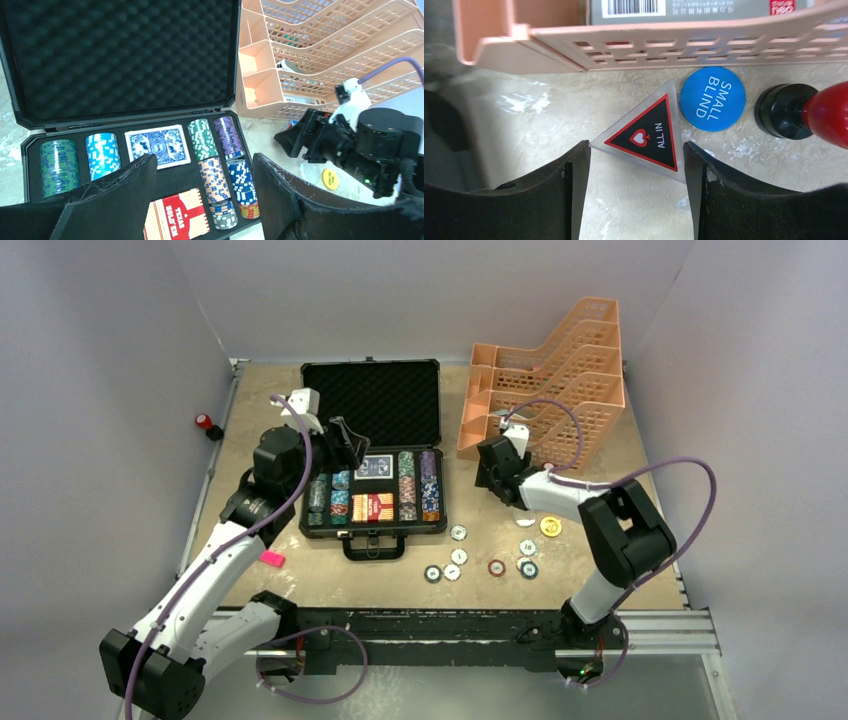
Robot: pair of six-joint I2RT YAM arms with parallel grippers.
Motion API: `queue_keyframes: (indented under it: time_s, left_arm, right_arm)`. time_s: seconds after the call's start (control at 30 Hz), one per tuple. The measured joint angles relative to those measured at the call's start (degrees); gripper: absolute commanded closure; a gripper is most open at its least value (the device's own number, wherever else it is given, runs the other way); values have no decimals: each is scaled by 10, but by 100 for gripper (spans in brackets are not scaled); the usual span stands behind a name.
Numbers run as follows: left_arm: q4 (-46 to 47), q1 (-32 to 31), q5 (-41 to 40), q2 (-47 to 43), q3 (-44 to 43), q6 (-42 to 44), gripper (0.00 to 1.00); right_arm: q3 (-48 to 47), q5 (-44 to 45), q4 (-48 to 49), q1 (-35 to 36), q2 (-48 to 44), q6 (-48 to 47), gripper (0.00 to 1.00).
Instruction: Pack up texas hold em set
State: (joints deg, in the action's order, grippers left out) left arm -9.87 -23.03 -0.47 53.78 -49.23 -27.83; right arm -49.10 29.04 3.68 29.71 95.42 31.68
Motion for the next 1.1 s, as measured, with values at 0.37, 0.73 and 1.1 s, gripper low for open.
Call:
queue_keyframes:
  time_s: [0.37, 0.73, 1.1]
  left_arm:
    - [-1, 0, -30, -12, 0, 0, 31]
    - [-22, 1, -214, -88, 4, -11, 30]
    - [-43, 5, -356, -126, 12, -33, 30]
  right_arm:
    - [-13, -3, -60, 80, -84, 9, 37]
    - [-205, -23, -77, 177, -8, 8, 36]
    - [-378, -37, -83, 243, 179, 33, 34]
